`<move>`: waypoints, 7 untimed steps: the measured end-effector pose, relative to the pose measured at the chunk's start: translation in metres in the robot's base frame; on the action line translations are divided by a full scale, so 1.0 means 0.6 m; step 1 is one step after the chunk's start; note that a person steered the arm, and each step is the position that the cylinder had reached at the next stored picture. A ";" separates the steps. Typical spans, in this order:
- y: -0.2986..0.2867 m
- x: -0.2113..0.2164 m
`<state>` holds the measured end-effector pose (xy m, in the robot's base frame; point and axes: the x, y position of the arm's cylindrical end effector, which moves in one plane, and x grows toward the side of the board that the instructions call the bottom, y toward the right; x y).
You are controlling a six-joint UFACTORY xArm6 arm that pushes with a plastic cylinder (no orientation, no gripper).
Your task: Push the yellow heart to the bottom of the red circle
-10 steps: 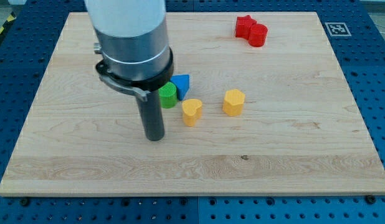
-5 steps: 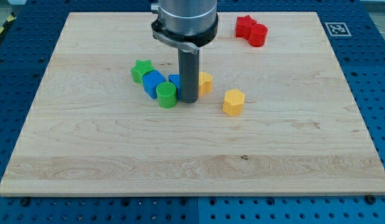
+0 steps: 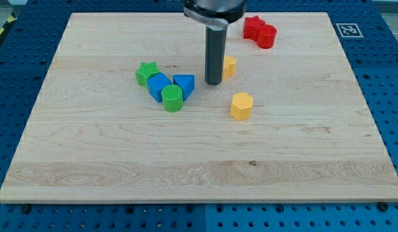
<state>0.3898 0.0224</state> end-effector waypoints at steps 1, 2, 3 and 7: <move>0.000 -0.034; 0.010 -0.041; 0.032 -0.041; 0.119 -0.038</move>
<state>0.3668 0.0941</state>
